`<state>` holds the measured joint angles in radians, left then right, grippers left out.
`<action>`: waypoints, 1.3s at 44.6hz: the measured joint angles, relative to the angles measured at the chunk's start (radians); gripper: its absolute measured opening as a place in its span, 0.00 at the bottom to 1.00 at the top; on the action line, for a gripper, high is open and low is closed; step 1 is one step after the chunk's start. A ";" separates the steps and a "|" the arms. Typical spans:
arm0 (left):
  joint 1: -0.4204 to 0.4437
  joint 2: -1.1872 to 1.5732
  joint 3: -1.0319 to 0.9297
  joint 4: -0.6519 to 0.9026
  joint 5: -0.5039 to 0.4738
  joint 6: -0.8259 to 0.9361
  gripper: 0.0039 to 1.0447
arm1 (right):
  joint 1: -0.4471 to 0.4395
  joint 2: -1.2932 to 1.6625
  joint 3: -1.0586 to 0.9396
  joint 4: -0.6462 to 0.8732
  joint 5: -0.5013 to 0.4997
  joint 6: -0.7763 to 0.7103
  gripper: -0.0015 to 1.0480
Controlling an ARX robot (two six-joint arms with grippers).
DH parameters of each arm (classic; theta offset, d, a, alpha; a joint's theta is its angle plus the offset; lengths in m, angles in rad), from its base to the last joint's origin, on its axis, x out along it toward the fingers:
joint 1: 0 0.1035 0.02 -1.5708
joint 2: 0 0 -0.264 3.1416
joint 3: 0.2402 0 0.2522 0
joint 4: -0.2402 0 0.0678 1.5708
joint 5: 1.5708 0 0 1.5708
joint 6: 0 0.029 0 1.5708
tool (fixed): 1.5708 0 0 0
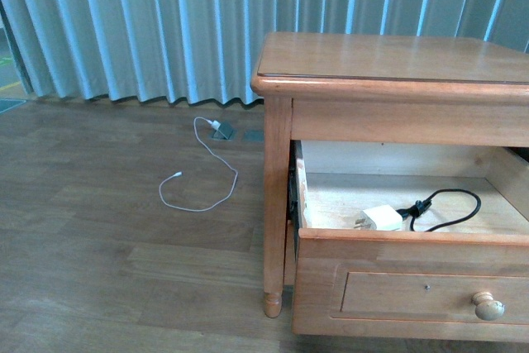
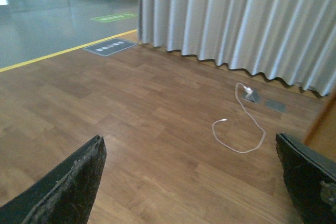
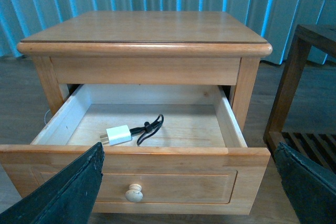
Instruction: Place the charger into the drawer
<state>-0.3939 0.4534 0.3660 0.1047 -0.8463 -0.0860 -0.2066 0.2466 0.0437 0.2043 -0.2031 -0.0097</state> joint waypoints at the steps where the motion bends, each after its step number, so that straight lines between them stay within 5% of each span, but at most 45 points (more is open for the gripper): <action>1: 0.016 -0.049 -0.014 -0.040 -0.003 -0.011 0.94 | 0.000 0.000 0.000 0.000 0.000 0.000 0.92; 13: 0.037 -0.109 -0.023 -0.069 0.014 -0.049 0.94 | 0.001 0.000 0.000 0.000 0.000 0.000 0.92; 18: 0.189 -0.223 -0.069 -0.175 0.517 0.036 0.72 | 0.001 0.000 0.000 0.000 0.001 0.000 0.92; 23: 0.347 -0.281 -0.139 -0.166 0.828 0.068 0.47 | 0.001 0.000 0.000 0.000 0.000 0.000 0.92; 35: 0.389 -0.337 -0.225 -0.138 0.844 0.075 0.03 | 0.002 0.000 0.000 0.000 0.000 0.000 0.92; 58: 0.390 -0.404 -0.312 -0.117 0.843 0.078 0.04 | 0.002 0.000 0.000 0.000 0.000 0.000 0.92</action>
<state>-0.0036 0.0494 0.0536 -0.0120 -0.0029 -0.0078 -0.2047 0.2466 0.0433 0.2043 -0.2031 -0.0097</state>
